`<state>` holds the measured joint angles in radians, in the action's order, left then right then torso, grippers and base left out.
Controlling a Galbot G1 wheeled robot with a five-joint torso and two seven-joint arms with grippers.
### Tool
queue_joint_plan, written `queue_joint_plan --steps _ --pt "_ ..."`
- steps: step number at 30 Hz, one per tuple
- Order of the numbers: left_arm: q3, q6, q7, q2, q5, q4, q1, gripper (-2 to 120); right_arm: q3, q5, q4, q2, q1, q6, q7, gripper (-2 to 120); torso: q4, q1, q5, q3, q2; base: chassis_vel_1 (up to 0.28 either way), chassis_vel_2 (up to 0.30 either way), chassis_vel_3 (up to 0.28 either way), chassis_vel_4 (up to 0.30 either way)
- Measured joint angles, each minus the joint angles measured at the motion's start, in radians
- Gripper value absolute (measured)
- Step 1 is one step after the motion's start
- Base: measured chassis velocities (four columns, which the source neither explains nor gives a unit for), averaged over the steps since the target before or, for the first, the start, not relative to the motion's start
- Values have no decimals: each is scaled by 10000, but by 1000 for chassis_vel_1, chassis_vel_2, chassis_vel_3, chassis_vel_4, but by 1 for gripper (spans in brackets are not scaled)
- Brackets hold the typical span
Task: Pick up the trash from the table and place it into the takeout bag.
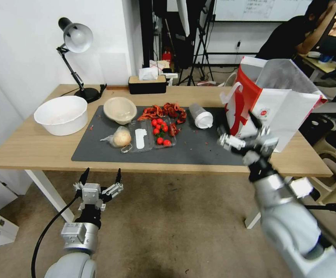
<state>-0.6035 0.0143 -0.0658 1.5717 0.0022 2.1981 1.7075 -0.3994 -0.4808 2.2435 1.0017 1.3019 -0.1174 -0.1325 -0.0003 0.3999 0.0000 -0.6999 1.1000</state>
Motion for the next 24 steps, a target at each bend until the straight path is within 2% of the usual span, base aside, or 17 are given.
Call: queue_joint_plan --steps 2,3,4,6,11,18,24 --pt "-6 16 3 -12 -10 -14 4 100 84 802 84 205 686 -257 -168 100 3 0 -1 0 0 0 0 0 0" --pt "-11 33 8 -20 -23 -35 0 100 155 1805 102 427 1445 -603 -451 100 2 0 -1 0 0 0 0 0 0" --pt "-11 33 8 -20 -23 -35 0 100 155 1805 102 427 1445 -603 -451 100 2 0 -1 0 0 0 0 0 0" --pt "-10 61 13 -21 -29 -87 -10 100 250 2945 55 714 2372 -983 -930 100 3 0 0 0 0 0 0 0 0" --pt "-14 88 19 -7 -64 -179 -55 100 398 3764 -271 1197 3483 -1510 -1764 100 2 1 -1 0 1 0 0 0 0" --pt "-85 96 26 -54 -231 -233 -73 100 788 3775 -1064 1572 4059 -1969 -2711 100 2 1 -1 -1 0 0 0 0 0" --pt "-93 98 29 -59 -235 -241 -72 100 983 3669 -1494 1699 4061 -2128 -2872 100 3 1 0 -1 -1 0 0 0 0"
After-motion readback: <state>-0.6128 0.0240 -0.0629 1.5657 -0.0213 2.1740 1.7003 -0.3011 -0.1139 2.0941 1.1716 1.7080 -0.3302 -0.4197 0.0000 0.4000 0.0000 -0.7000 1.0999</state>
